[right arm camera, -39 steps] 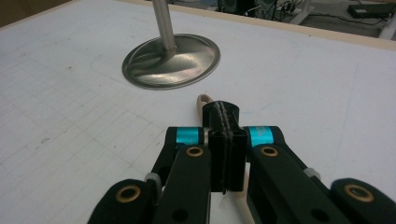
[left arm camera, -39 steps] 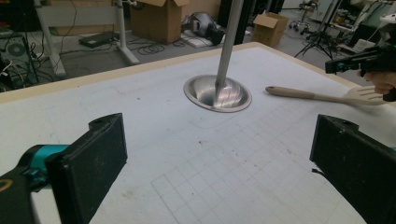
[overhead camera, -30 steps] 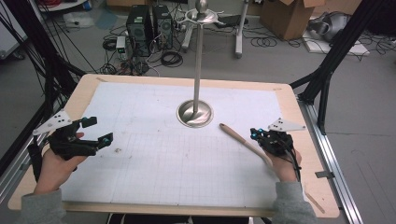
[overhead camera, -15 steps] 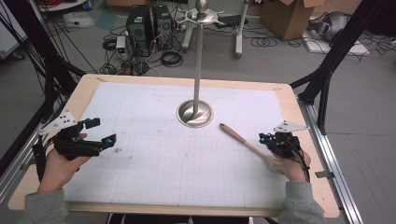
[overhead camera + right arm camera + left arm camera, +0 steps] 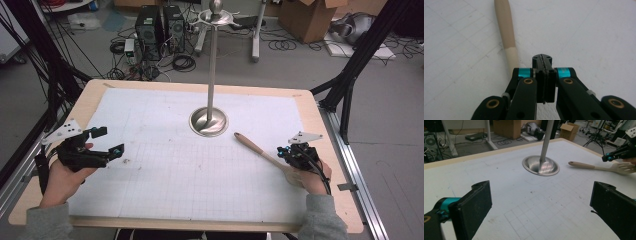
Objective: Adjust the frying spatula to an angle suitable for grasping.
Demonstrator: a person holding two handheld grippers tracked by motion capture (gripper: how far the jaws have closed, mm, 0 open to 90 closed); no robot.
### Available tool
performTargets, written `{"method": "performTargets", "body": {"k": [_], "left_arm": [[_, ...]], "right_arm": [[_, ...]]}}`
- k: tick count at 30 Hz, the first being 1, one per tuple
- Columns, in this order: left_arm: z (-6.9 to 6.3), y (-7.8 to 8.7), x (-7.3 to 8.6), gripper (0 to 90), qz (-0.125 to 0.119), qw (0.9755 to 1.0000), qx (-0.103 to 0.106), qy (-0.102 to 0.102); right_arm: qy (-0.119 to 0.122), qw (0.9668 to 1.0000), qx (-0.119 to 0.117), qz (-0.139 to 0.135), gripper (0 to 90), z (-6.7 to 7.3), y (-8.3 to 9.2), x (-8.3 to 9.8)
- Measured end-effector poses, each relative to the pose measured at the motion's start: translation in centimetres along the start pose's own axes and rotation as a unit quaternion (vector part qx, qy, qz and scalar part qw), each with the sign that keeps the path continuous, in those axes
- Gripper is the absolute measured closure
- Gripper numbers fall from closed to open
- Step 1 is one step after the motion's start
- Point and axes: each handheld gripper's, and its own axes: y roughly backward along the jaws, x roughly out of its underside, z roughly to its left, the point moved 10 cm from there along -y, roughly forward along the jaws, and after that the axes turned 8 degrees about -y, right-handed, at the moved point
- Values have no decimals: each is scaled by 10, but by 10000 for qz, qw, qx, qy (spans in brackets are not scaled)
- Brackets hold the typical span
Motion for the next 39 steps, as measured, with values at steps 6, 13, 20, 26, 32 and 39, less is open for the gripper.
{"method": "performTargets", "body": {"k": [6,13,20,26,32,39], "left_arm": [[0,0,1,44,20,10000,-4,-17],[1,-1,2,44,34,10000,-13,-7],[1,-1,2,44,43,10000,-15,-3],[2,-1,3,44,51,10000,-23,4],[2,-1,2,44,35,10000,-19,8],[1,-2,1,44,27,10000,6,6]], "right_arm": [[49,9998,-58,166,900,3,-4,5],[78,9988,-77,484,900,6,-9,14],[125,9974,20,714,900,6,-12,21],[-81,9969,-43,777,900,8,-10,24],[-106,9962,-49,859,900,12,-6,27],[-264,9959,-134,851,900,19,2,35]]}}
